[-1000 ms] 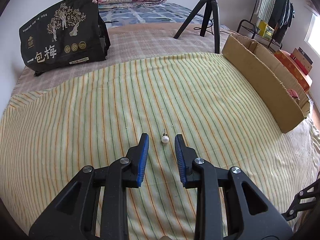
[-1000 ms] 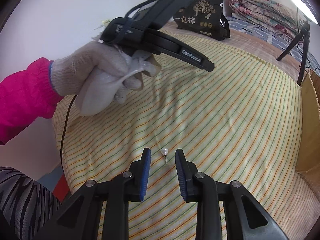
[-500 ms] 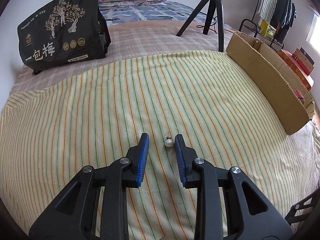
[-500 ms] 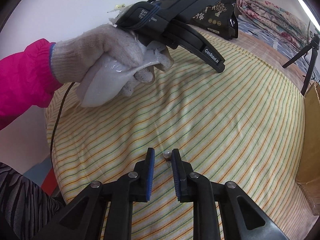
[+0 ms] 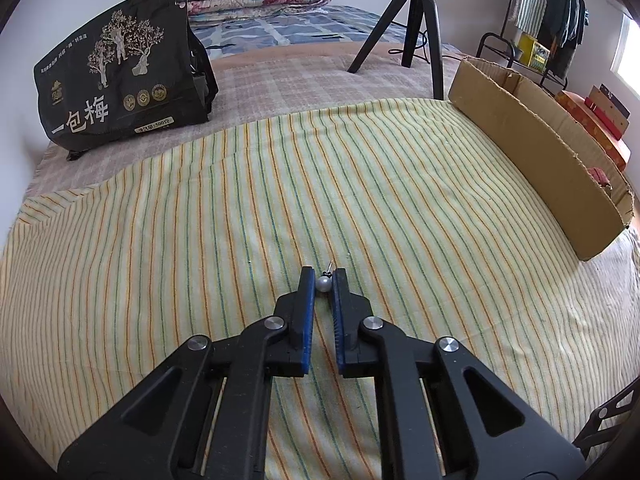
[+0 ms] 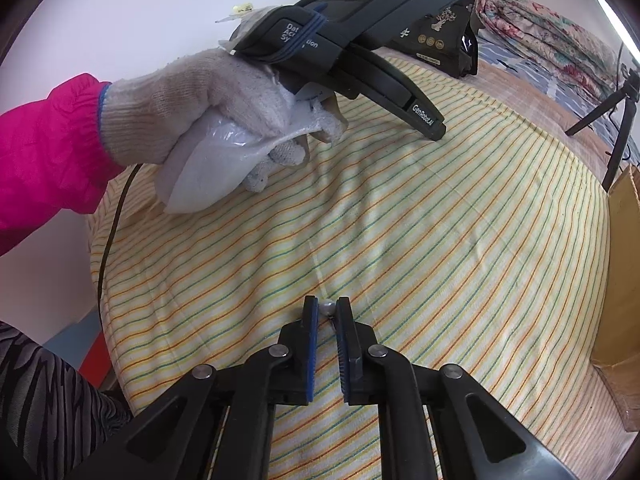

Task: Organize jewelry
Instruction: 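Close the left gripper on the small pearl bead, then carry the pearl bead with the left tool over the box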

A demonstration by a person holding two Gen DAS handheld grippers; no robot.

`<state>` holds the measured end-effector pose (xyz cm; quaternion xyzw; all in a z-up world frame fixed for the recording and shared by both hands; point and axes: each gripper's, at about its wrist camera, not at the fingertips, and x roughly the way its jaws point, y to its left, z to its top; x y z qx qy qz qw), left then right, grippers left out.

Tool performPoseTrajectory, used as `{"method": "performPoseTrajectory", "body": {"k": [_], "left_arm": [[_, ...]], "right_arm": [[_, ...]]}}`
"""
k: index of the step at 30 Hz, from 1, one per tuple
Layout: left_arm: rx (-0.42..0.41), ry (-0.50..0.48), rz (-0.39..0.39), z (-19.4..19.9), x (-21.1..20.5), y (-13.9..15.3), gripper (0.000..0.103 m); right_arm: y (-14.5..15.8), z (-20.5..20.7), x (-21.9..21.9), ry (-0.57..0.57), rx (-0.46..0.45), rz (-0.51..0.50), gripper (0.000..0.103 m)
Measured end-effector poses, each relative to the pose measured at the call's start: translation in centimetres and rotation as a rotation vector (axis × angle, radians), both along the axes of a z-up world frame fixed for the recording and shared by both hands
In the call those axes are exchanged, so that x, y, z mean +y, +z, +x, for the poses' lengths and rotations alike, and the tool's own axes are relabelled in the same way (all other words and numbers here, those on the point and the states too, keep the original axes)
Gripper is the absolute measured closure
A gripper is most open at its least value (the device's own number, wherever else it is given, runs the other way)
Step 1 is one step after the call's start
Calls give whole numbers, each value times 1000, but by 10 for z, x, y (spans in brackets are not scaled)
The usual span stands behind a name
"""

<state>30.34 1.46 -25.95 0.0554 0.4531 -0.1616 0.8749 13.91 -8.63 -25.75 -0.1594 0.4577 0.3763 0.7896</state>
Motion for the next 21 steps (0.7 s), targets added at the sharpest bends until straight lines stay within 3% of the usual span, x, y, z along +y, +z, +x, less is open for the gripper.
{"method": "performPoseTrajectory", "body": {"k": [21], "left_arm": [[-63, 16, -39, -23, 1, 42, 97]], "right_arm": [[36, 0, -37, -115, -56, 64, 97]]}}
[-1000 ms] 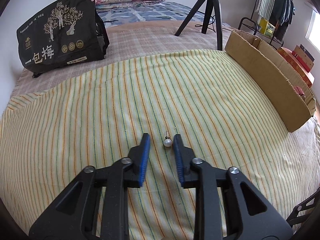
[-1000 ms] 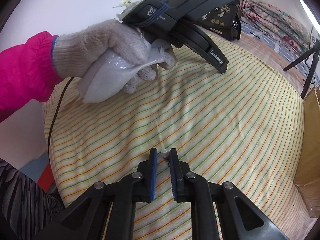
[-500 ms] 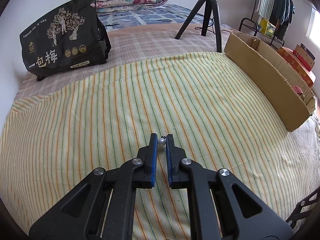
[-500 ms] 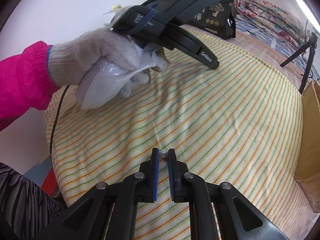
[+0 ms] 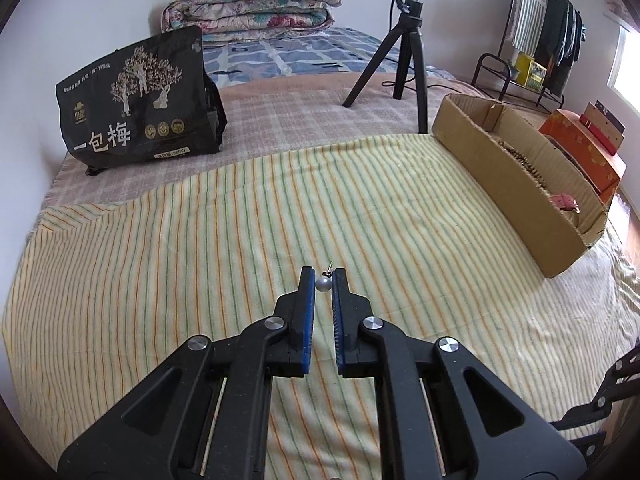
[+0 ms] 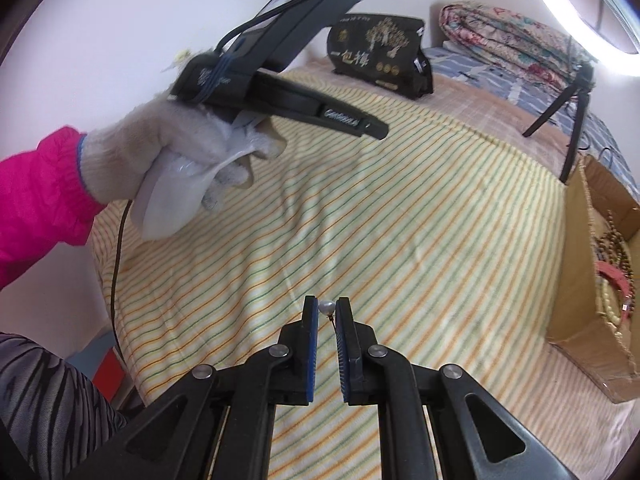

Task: Organize jewelry
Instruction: 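Carry the pearl bead with the left tool over the box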

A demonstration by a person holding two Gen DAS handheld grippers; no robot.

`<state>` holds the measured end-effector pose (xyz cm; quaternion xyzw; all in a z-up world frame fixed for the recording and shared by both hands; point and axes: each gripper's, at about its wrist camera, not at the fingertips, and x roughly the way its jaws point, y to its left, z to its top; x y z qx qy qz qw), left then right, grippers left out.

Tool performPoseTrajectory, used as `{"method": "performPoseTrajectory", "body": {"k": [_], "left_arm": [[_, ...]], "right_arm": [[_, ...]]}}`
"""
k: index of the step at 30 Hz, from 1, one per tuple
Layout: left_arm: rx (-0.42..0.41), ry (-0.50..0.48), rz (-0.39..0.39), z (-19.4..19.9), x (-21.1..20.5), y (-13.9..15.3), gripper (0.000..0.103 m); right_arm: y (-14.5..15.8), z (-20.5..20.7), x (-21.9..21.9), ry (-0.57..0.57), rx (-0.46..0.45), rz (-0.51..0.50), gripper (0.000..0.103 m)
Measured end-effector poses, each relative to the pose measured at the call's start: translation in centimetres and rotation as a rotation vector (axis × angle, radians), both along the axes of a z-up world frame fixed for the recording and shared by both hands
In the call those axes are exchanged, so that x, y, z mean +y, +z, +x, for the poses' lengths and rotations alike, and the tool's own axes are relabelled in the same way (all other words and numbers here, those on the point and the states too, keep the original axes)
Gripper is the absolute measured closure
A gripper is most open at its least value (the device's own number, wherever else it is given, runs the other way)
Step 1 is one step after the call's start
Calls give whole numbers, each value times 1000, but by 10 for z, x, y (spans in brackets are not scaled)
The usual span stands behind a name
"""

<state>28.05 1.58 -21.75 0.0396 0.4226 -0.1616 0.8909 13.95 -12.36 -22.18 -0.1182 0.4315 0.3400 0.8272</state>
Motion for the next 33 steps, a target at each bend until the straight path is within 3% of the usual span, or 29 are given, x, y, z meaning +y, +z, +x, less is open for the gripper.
{"method": "performPoseTrajectory", "body": {"k": [17, 33], "left_arm": [[-68, -65, -63, -18, -52, 47, 97], [-92, -150, -86, -9, -126, 67, 97]], "right_arm": [[36, 6, -78, -231, -44, 45, 97], [62, 18, -174, -459, -103, 68, 97]]}}
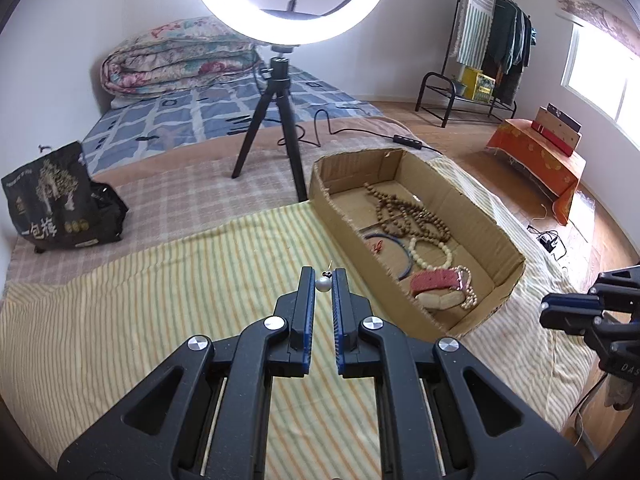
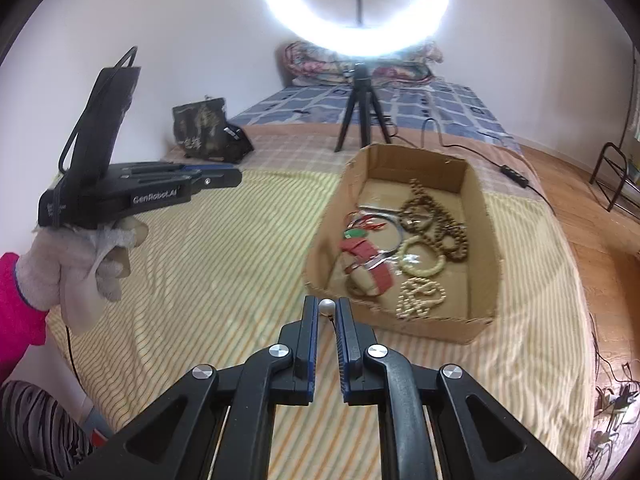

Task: Organize jewelry
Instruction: 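Carry the pearl bead with the left tool over the box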

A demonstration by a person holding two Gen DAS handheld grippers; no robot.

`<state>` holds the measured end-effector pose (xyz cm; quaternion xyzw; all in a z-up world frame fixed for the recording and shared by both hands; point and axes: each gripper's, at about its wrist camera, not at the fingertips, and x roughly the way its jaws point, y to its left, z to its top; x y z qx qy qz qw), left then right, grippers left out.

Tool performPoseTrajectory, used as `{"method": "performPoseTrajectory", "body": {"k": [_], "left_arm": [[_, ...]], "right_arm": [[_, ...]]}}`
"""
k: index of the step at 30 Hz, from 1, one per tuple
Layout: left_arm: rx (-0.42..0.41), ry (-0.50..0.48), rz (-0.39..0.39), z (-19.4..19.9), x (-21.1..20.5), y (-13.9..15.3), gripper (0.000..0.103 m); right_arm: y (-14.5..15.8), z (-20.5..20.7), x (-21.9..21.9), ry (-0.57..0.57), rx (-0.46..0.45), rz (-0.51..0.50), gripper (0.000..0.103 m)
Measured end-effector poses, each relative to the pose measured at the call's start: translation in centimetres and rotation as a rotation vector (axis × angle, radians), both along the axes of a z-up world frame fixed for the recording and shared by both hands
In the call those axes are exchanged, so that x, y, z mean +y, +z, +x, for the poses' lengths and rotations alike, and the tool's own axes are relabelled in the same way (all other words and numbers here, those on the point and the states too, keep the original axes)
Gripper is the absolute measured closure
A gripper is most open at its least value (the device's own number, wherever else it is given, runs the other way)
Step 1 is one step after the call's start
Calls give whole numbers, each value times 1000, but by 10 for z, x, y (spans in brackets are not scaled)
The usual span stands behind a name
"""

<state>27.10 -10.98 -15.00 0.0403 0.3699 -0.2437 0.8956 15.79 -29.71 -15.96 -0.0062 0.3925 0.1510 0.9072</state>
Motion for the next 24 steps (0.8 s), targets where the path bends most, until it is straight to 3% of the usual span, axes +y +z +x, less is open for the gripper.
{"method": "performPoseTrajectory", "body": {"k": [11, 24], "left_arm": [[-18, -48, -2, 27, -52, 9, 97], [3, -50, 10, 60, -91, -7, 97]], "right_arm": [[10, 25, -31, -41, -20, -6, 97], [-4, 58, -41, -56, 2, -3, 97]]}}
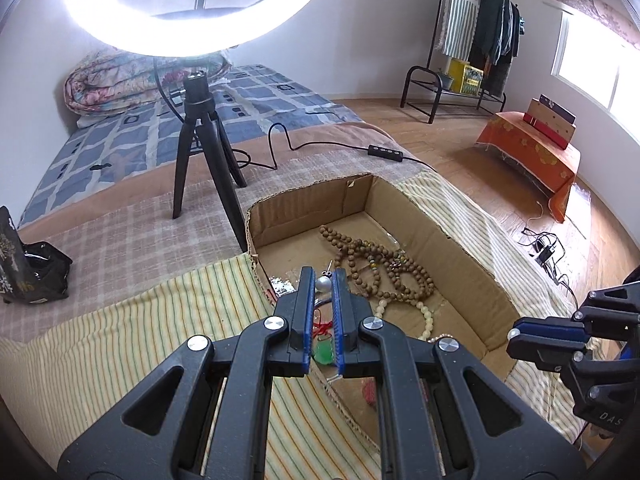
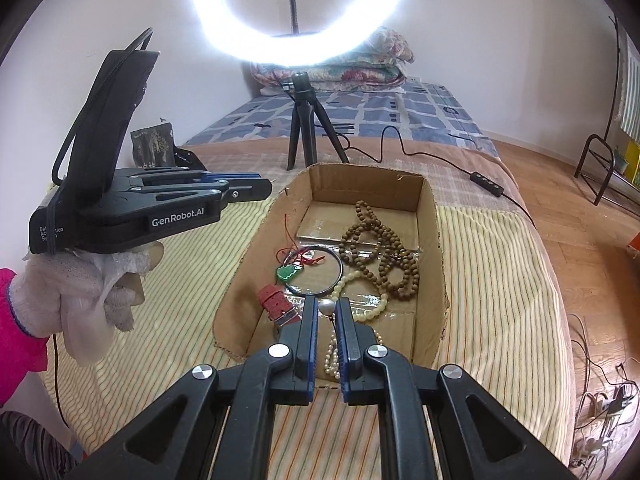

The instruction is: Organize jewelry

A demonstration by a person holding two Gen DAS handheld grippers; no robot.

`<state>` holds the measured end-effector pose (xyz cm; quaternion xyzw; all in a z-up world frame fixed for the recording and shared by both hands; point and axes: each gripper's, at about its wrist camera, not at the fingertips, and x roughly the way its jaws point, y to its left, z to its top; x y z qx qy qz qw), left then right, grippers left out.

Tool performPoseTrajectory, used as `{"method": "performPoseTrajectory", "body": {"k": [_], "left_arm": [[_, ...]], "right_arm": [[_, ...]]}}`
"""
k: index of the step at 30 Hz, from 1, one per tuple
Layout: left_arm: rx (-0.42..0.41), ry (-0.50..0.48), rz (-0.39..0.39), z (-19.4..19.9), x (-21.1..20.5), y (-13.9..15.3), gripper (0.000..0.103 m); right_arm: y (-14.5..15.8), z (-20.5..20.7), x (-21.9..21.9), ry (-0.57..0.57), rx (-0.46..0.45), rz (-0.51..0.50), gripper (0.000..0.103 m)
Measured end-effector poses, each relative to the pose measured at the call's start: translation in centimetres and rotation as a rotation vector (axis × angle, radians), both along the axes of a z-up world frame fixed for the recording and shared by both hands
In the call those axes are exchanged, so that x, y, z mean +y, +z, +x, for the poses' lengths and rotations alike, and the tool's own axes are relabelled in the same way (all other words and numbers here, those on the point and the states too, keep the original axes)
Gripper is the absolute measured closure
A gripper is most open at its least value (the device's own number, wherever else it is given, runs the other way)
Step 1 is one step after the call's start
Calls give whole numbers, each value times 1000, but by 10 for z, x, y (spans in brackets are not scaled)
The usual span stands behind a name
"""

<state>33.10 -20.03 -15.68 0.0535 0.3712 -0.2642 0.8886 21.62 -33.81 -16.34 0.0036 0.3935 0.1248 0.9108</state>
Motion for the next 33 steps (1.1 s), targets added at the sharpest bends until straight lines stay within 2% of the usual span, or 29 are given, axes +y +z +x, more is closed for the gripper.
{"method": "performPoseTrajectory", "body": {"k": [8, 14, 15, 16, 18, 19, 20, 22, 24, 28, 30, 32, 33], "left_arm": [[52, 43, -28, 21, -12, -13, 97], [58, 59, -34, 26, -17, -15, 97], [55, 64, -33, 26, -17, -15, 97], [59, 65, -31, 26, -18, -15, 96], [66, 76, -22, 27, -17, -15, 93], [64, 80, -19, 27, -17, -15, 79], [54, 89, -20, 25, -15, -13, 61], [29, 103, -26, 22, -11, -9, 50], [24, 102, -27, 19, -9, -6, 50], [7, 105, -22, 13, -4, 3, 50], [4, 106, -25, 9, 0, 9, 50], [-6, 111, -23, 6, 5, 15, 49], [-12, 113, -23, 4, 7, 18, 49]], "right_arm": [[-12, 16, -5, -17, 20, 4, 97], [-17, 22, -6, -18, 32, 9, 96], [-17, 22, -6, -19, 32, 9, 91], [-18, 22, -6, -21, 31, 9, 76], [-17, 20, -6, -34, 18, 2, 60], [-17, 19, -7, -35, 17, 4, 57], [-17, 19, -7, -35, 19, 8, 57], [-17, 16, -7, -42, 17, 6, 52], [-15, 12, -6, -50, 9, -2, 46], [-11, 6, -6, -60, 8, -1, 45], [-8, 4, -6, -69, 4, -4, 41], [-3, 0, -6, -86, -2, -2, 31], [0, -2, -6, -92, -6, 2, 29]]}}
